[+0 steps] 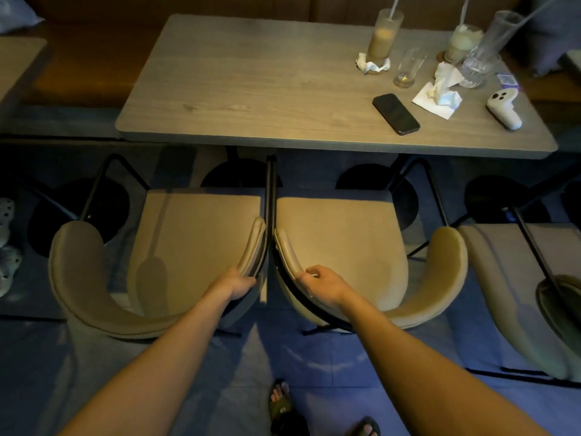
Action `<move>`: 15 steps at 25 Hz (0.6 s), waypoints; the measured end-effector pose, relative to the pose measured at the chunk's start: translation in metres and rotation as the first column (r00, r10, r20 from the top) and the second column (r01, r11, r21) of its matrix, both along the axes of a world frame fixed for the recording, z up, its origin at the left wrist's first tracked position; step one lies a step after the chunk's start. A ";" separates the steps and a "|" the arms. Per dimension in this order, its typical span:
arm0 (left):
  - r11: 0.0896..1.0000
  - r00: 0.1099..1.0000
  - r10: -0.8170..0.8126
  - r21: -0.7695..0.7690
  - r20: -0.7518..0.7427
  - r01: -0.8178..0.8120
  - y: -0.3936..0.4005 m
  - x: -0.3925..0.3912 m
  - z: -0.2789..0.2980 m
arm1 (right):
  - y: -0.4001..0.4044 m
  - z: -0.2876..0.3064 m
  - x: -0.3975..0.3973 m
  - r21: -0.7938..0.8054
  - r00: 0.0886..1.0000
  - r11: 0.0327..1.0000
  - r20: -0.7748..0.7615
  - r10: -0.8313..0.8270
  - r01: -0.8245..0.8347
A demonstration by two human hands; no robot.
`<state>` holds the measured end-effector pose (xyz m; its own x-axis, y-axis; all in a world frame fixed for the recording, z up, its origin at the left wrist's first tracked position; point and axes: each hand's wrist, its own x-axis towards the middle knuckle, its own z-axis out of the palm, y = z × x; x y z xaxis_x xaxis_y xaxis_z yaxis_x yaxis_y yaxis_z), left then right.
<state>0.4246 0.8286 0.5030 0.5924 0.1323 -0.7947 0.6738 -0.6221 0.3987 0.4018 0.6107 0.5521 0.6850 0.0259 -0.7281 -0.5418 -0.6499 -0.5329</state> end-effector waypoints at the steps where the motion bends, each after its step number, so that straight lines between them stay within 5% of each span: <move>1: 0.999 0.999 0.053 0.008 0.009 -0.053 -0.007 -0.003 0.010 | -0.011 0.012 -0.006 0.029 0.999 0.999 0.022 -0.044 0.043; 4: 0.989 0.976 0.147 -0.012 0.158 -0.147 -0.037 -0.020 0.059 | -0.057 0.055 -0.029 0.200 0.974 0.954 -0.035 -0.222 0.224; 7: 0.965 0.956 0.218 -0.192 0.195 -0.180 -0.083 -0.043 0.115 | -0.123 0.096 -0.064 0.239 0.933 0.902 -0.062 -0.354 0.358; 15: 0.930 0.975 0.053 -0.366 0.218 0.031 -0.318 -0.137 0.224 | -0.361 0.186 -0.189 0.268 0.751 0.761 0.163 -0.640 0.590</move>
<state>0.2872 0.5104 0.7271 0.7578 -0.1343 -0.6385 0.5488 -0.3981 0.7351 0.2128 0.2500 0.7380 0.7450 -0.3424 -0.5725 -0.6331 -0.0926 -0.7685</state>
